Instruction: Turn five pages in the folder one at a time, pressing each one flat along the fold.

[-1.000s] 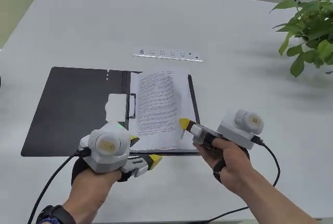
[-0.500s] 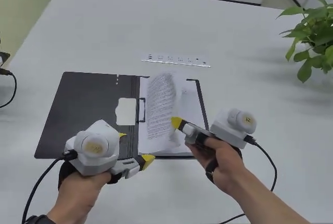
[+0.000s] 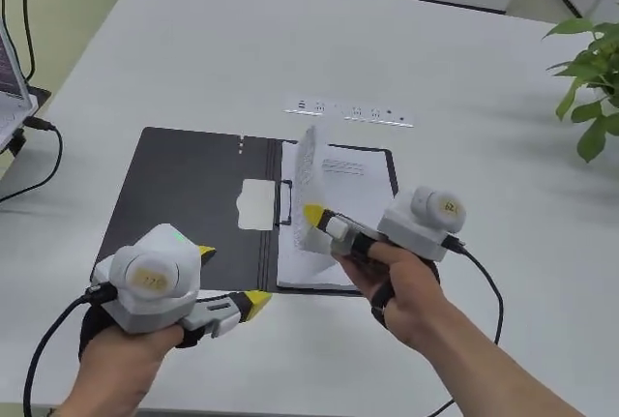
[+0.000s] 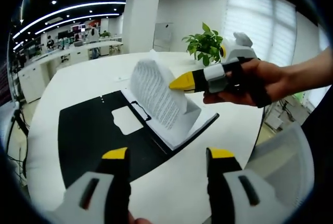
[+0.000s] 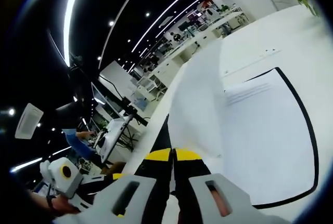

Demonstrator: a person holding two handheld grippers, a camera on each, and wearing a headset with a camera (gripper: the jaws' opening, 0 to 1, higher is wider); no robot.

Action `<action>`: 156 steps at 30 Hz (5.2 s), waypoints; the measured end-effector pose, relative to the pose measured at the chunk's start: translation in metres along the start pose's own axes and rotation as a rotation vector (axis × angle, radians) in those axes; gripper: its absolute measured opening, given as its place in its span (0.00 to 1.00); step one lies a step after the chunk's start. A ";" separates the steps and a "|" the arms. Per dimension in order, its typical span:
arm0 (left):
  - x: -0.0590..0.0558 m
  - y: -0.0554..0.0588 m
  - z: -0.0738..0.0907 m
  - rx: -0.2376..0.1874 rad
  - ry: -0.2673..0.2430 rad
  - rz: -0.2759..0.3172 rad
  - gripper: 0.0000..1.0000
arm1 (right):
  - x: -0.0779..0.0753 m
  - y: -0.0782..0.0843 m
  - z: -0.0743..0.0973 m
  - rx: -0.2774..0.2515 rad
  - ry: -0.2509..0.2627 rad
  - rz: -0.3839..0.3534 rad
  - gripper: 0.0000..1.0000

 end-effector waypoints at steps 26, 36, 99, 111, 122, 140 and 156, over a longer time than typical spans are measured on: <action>0.043 0.003 0.041 -0.036 -0.074 0.032 0.63 | 0.055 0.042 -0.072 0.145 -0.097 0.031 0.00; 0.053 0.007 0.047 -0.040 -0.086 0.052 0.62 | 0.059 0.059 -0.095 0.184 -0.102 -0.006 0.00; 0.078 0.015 0.053 0.007 -0.077 0.074 0.42 | 0.027 0.080 -0.101 0.213 -0.133 -0.028 0.25; 0.092 0.014 0.027 0.038 -0.041 0.051 0.28 | 0.004 0.067 -0.067 0.164 -0.073 0.012 0.23; 0.099 0.027 -0.001 0.113 -0.018 0.072 0.15 | -0.014 0.058 -0.048 0.131 -0.026 -0.011 0.20; 0.103 0.042 -0.026 0.176 -0.008 0.085 0.05 | -0.038 0.050 -0.033 0.116 0.017 -0.032 0.18; 0.103 0.056 -0.035 0.231 -0.022 0.047 0.00 | -0.056 0.022 -0.048 0.090 0.025 -0.034 0.13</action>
Point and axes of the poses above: the centre of the closed fingertips' face, and the gripper's own axes: z roughly backward along the fingers, x roughly to its left, y roughly out of its underside, the point moved 7 cm from there along z, roughly backward along the fingers, and after that the axes turned 5 degrees about y, right-handed, at the moved point
